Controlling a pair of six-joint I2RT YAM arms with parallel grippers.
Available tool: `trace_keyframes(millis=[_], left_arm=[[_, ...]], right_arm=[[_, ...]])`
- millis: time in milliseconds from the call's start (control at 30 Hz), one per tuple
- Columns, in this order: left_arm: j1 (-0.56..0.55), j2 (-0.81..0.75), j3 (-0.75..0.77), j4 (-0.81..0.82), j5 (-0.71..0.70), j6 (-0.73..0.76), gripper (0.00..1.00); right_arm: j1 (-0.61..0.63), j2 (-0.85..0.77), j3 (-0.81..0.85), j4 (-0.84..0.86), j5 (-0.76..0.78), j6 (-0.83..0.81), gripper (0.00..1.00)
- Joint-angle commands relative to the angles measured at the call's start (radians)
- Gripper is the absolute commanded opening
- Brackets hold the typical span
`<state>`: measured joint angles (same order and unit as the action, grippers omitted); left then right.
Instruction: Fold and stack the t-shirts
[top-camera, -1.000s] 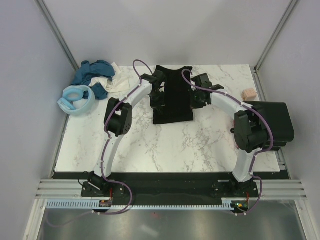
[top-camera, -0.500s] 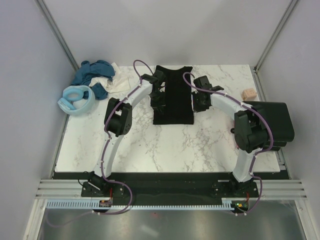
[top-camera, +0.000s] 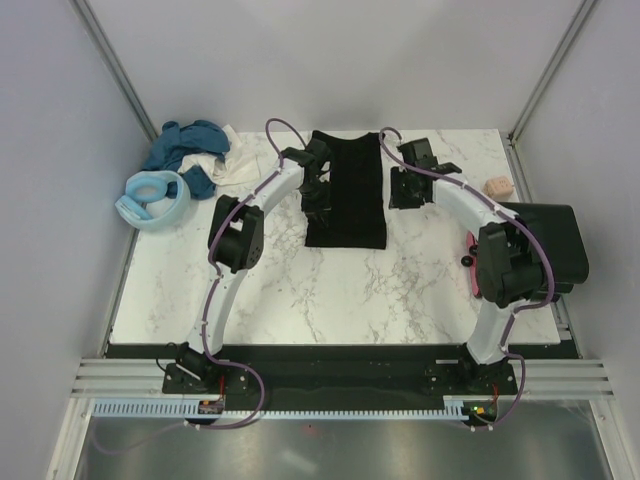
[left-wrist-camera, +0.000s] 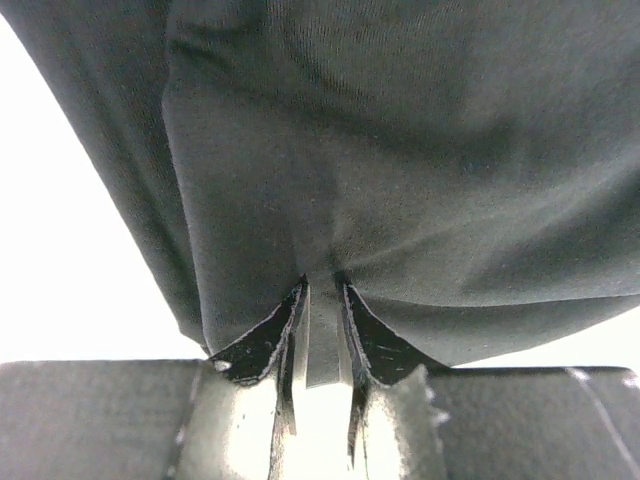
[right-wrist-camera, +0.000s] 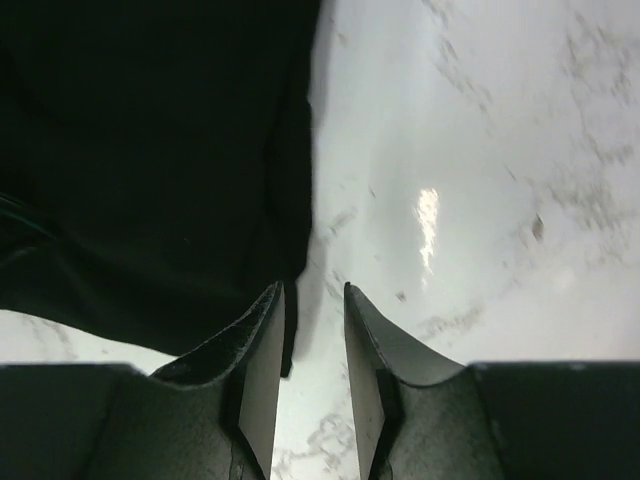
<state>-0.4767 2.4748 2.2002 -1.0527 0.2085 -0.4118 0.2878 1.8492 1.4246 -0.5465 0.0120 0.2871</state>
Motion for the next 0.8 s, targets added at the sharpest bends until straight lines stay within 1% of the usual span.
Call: trace_keyframes(millis=[0,100,200,400,567,700,767], left_arm=[[0.018,-0.050,0.067,0.074,-0.014,-0.018,0.25],[0.027,-0.048,0.084,0.074,-0.003,-0.024,0.25],[0.032,-0.086,0.084,0.079,-0.003,-0.019,0.24],[0.035,-0.122,0.041,0.080,0.025,-0.018,0.23],[0.032,-0.073,-0.023,0.082,0.069,0.010,0.20],[0.007,-0.047,-0.065,0.080,0.040,0.034,0.20],[0.003,-0.034,-0.085,0.080,0.026,0.037,0.22]], right_arm=[[0.011,0.105,0.123,0.063,-0.133,0.004,0.38],[0.028,0.163,0.184,0.072,-0.152,0.004,0.38],[0.040,0.217,0.247,0.068,-0.165,0.000,0.35],[0.057,0.306,0.300,0.065,-0.142,0.012,0.32],[0.057,0.361,0.333,0.065,-0.087,0.011,0.31],[0.057,0.409,0.385,0.057,-0.060,0.012,0.33],[0.057,0.426,0.408,0.057,-0.057,0.015,0.36]])
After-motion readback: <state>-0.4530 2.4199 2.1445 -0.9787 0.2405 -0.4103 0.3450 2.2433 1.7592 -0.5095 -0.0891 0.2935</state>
